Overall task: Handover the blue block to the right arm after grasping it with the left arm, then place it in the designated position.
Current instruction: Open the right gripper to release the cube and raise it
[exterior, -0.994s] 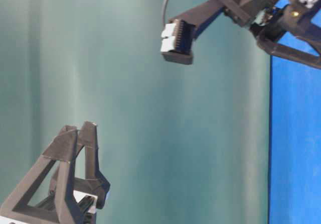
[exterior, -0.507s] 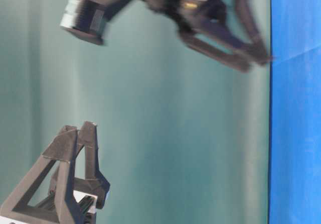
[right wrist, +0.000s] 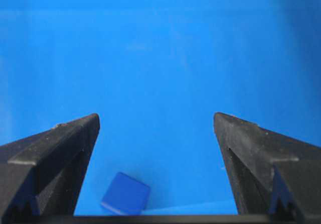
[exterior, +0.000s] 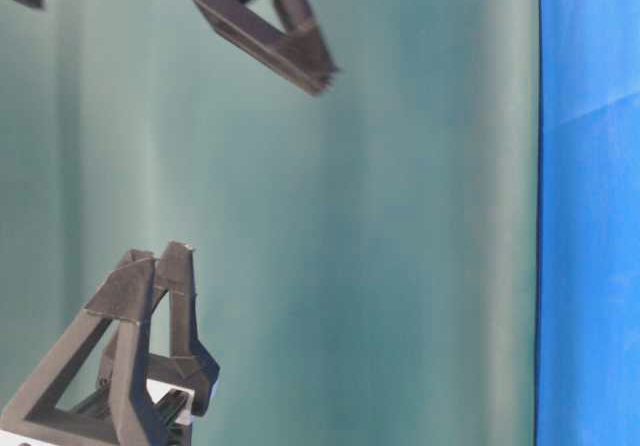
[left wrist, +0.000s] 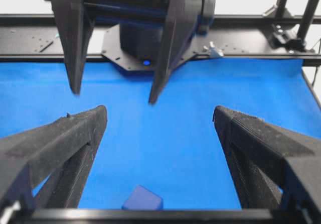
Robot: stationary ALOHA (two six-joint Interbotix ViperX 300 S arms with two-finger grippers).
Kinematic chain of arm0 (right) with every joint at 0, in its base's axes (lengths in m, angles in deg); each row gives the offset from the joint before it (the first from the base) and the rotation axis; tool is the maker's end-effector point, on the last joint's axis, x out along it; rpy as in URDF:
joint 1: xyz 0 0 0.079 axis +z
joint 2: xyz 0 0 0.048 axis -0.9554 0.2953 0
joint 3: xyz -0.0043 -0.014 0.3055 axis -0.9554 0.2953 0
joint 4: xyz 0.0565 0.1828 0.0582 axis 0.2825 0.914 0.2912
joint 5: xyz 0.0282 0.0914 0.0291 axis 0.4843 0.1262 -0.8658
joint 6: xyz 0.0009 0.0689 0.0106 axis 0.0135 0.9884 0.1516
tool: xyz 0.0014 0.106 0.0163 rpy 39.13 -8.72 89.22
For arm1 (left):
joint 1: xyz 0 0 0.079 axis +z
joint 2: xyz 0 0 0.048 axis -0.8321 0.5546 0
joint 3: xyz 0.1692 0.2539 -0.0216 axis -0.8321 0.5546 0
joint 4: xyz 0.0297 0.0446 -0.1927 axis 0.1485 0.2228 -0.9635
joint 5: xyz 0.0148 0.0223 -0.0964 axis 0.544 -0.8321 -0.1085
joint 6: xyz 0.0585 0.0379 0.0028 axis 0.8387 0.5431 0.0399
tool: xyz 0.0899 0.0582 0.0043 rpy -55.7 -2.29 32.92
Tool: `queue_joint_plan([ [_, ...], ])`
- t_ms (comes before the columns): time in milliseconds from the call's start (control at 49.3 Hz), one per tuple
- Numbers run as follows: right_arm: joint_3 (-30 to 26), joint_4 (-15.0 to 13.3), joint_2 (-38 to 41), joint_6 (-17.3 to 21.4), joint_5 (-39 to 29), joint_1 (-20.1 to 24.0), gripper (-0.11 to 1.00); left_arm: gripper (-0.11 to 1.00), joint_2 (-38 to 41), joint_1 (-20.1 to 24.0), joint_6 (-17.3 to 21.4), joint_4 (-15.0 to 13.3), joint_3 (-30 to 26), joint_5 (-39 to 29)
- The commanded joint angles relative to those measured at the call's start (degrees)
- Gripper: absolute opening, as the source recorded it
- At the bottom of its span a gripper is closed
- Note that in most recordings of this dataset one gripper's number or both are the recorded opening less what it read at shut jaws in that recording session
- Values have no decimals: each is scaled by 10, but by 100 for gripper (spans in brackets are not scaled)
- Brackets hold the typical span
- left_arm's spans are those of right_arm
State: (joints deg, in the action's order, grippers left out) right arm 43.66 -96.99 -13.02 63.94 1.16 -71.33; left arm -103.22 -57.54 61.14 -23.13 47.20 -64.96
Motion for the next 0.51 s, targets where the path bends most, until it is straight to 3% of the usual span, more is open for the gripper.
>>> queue_joint_plan([
  [0,-17,-1,-26,-1,-5,4,88,92,-7,1,-1,0,-9,4],
  [487,-12,-1,-102,-11,-18,13,88,92,-6,1,-2,0,-10,3],
])
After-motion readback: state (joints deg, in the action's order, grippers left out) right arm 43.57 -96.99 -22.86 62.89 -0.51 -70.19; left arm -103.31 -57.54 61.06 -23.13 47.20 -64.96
